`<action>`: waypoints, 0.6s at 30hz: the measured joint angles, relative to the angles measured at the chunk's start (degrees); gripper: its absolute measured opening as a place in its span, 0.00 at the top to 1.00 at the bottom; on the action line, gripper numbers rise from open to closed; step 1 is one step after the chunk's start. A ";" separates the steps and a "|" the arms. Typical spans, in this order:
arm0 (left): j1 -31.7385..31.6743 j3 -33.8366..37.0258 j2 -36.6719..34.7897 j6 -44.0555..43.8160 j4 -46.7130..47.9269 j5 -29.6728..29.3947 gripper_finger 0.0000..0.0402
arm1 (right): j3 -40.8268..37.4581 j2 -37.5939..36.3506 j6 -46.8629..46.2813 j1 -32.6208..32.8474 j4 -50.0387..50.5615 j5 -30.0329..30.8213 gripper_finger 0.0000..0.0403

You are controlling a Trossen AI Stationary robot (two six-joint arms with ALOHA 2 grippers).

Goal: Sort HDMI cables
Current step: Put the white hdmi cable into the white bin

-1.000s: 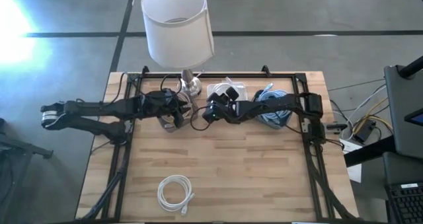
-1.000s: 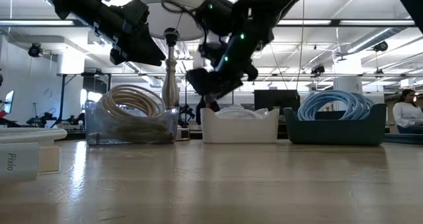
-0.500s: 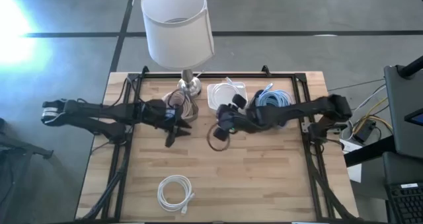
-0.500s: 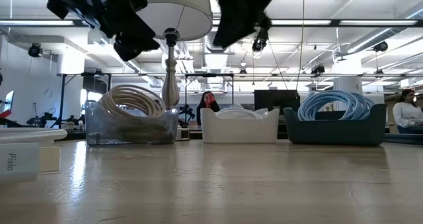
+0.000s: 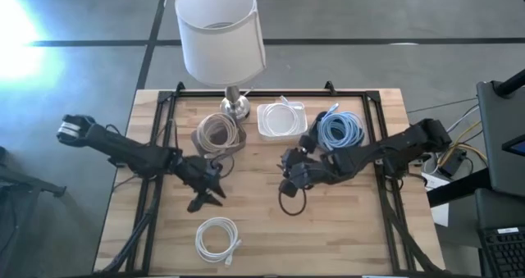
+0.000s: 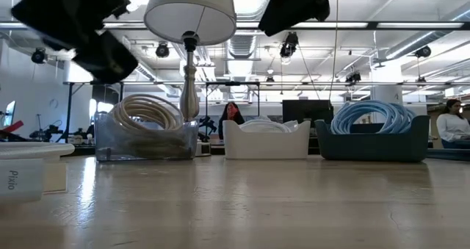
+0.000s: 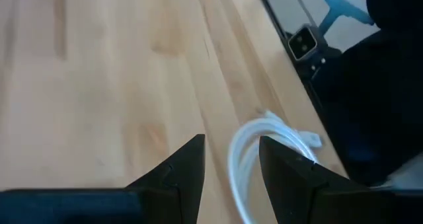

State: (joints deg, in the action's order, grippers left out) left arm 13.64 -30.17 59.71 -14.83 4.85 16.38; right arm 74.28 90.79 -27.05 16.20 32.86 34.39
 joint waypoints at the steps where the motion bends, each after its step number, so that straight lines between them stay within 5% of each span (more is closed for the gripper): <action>1: 0.85 0.55 0.53 -2.41 -0.63 -0.09 0.63 | -0.05 0.06 0.00 0.09 -0.02 0.00 0.68; 7: 5.18 3.16 5.97 -14.74 -6.01 -2.90 0.63 | -0.17 0.04 0.07 0.18 -0.03 0.05 0.68; 18: 13.16 0.74 20.99 -24.63 -7.68 -4.00 0.63 | -0.31 0.04 2.31 0.16 0.08 0.09 0.68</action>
State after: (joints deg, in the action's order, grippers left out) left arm 26.81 -29.42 80.70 -39.46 -2.83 12.38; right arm 73.97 90.83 -24.74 16.36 32.93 34.48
